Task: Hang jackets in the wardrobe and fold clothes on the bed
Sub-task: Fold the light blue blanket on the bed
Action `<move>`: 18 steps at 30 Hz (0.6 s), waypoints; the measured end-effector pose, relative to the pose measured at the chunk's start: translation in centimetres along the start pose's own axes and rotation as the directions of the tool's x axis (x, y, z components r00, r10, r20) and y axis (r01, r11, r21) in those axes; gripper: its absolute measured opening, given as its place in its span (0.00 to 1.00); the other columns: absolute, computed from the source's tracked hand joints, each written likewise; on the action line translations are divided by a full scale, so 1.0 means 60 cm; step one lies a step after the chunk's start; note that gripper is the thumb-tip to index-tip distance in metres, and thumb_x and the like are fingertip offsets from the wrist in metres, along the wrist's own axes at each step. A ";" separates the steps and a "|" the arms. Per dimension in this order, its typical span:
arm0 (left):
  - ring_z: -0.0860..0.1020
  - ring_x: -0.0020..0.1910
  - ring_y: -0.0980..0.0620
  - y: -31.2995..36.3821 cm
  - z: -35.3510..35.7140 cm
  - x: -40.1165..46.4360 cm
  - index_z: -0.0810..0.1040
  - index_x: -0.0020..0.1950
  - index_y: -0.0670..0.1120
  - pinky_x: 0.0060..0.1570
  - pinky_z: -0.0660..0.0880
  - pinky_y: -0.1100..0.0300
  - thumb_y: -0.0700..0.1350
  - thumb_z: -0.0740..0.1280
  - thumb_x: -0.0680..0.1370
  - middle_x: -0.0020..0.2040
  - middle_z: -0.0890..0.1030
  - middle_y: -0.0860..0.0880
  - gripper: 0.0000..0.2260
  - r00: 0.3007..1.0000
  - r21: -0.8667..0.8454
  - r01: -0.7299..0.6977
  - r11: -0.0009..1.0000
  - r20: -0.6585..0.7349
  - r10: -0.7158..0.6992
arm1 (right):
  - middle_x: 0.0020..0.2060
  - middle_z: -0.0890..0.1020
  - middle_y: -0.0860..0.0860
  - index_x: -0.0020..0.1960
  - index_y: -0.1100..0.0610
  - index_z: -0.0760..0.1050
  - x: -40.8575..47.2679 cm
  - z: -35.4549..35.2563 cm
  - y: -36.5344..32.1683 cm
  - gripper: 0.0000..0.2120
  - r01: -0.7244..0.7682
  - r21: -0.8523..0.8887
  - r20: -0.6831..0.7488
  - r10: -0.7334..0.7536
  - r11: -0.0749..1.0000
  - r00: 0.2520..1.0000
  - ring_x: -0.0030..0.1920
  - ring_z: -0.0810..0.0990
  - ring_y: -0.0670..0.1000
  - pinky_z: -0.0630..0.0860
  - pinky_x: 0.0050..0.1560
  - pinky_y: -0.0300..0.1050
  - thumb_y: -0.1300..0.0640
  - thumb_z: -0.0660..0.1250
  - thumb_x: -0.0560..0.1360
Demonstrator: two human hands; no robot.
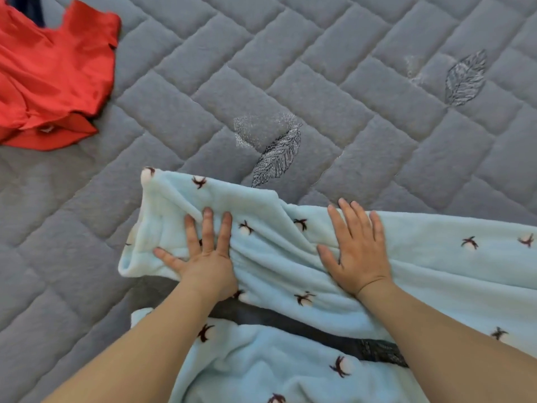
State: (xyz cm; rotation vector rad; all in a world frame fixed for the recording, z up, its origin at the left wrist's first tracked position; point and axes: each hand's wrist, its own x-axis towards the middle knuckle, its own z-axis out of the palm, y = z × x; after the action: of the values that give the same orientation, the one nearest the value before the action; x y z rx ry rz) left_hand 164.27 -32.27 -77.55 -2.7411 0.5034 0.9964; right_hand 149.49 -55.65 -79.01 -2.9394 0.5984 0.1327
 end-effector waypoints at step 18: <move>0.65 0.62 0.36 0.265 -0.074 -0.118 0.74 0.60 0.38 0.61 0.62 0.30 0.39 0.59 0.72 0.66 0.67 0.36 0.17 0.755 0.295 -0.211 0.932 -0.556 0.348 | 0.66 0.74 0.63 0.64 0.63 0.76 -0.109 -0.136 0.368 0.24 -0.413 0.369 -0.315 0.530 0.833 0.788 0.65 0.73 0.64 0.65 0.67 0.58 0.50 0.60 0.74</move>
State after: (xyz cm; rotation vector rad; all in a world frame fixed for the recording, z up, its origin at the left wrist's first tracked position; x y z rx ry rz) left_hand 155.87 -46.48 -70.46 -2.7786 1.0795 0.0477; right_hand 135.27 -74.55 -72.84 -2.4752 1.2996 -0.4914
